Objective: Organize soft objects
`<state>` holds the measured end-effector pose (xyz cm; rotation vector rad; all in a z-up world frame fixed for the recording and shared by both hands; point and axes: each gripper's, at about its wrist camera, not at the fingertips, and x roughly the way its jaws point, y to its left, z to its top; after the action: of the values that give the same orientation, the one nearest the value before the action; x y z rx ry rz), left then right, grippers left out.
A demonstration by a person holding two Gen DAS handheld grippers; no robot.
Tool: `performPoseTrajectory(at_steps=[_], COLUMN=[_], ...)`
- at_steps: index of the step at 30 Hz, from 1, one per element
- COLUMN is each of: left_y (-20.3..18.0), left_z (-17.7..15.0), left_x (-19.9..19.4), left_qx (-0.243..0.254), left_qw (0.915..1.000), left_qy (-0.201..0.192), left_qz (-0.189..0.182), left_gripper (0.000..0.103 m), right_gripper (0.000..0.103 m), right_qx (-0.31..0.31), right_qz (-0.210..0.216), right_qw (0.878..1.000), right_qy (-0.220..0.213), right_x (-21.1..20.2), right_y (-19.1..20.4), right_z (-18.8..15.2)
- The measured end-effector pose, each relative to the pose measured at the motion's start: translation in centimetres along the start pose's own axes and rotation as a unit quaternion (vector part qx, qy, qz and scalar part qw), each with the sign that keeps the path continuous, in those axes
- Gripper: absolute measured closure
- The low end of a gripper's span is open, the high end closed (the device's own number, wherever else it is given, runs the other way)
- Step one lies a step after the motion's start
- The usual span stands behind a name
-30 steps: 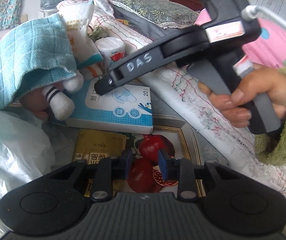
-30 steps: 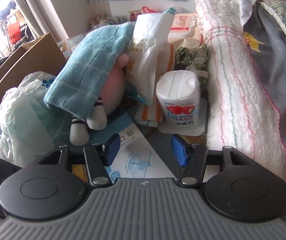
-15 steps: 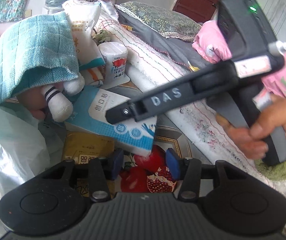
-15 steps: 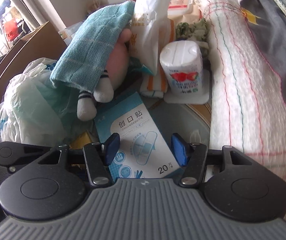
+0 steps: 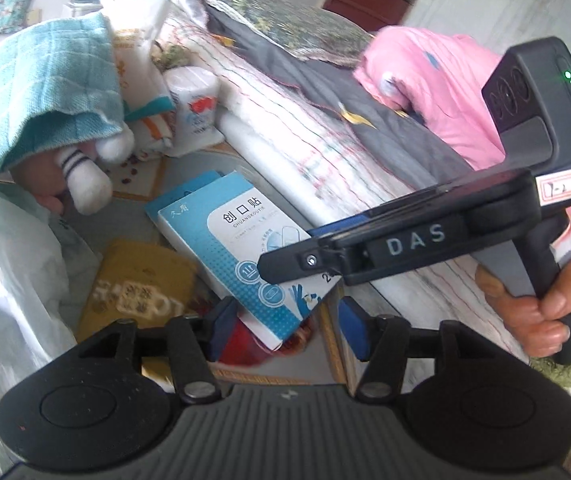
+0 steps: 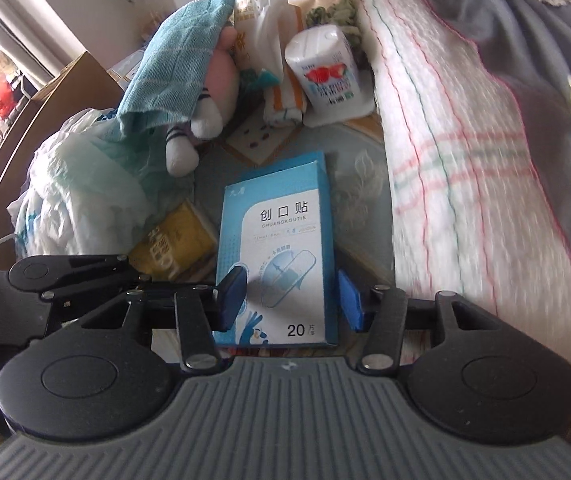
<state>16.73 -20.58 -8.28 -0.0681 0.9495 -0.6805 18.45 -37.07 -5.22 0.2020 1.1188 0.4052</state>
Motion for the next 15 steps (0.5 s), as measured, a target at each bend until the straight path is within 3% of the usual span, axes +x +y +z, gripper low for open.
performPoseTrajectory(at_steps=[5, 15], left_y=[-0.2, -0.4], left_z=[-1.3, -1.1], left_x=[-0.8, 0.1], left_qx=[0.018, 0.031], left_qw=[0.9997, 0.999], left_qy=[0.013, 0.022], left_qz=[-0.012, 0.024], left_gripper=[0.044, 0.042], right_gripper=[0.053, 0.053], right_qx=[0.021, 0.062], right_qz=[0.018, 0.027], right_qw=[1.0, 0.997], right_qy=[0.001, -0.025], right_x=[-0.9, -0.4], right_y=[0.1, -0.7], right_z=[-2.0, -1.2])
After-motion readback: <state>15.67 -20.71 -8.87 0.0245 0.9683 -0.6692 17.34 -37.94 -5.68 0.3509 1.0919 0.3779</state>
